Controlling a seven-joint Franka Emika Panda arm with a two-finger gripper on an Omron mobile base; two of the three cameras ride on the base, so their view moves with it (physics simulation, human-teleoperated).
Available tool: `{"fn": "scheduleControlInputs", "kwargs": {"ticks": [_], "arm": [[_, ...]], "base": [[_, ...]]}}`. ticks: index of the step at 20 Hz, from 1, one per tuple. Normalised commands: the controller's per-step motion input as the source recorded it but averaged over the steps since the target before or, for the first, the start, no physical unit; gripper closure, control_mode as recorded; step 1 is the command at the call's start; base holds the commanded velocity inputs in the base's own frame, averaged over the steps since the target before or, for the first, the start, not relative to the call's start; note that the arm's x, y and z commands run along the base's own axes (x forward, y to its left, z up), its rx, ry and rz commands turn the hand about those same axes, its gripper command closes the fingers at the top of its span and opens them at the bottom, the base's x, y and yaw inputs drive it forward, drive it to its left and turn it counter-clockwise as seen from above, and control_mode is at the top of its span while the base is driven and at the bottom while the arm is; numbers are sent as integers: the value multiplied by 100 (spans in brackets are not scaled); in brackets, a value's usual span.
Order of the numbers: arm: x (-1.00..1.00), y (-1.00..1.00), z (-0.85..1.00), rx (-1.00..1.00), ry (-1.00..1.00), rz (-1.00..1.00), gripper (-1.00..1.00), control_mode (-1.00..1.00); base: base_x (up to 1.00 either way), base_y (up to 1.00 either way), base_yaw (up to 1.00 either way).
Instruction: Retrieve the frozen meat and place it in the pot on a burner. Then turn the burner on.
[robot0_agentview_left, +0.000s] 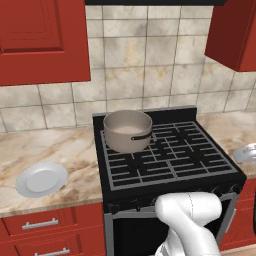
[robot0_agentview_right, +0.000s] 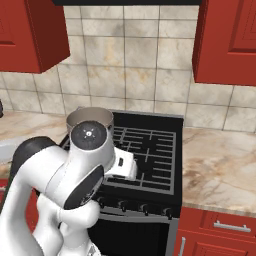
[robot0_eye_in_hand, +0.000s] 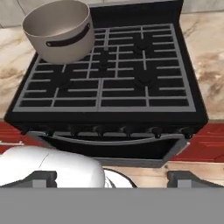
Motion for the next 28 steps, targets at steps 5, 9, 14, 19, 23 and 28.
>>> {"fn": "scheduleControlInputs", "kwargs": {"ticks": [5,9,14,19,23,28], "arm": [[-42,-17,-14,0,-25,8,-100,-100],[-40,-1,-11,0,-27,15,-100,-100],[-20,-4,-25,0,-23,26,-100,-100],[-1,0,-30,0,-5,25,-100,-100],[0,0,-31,0,-2,23,-100,-100],[0,0,-29,0,1,13,-100,-100]], "base": [[0,0,0],[0,0,0],[0,0,0],[0,0,0],[0,0,0],[0,0,0]]}}
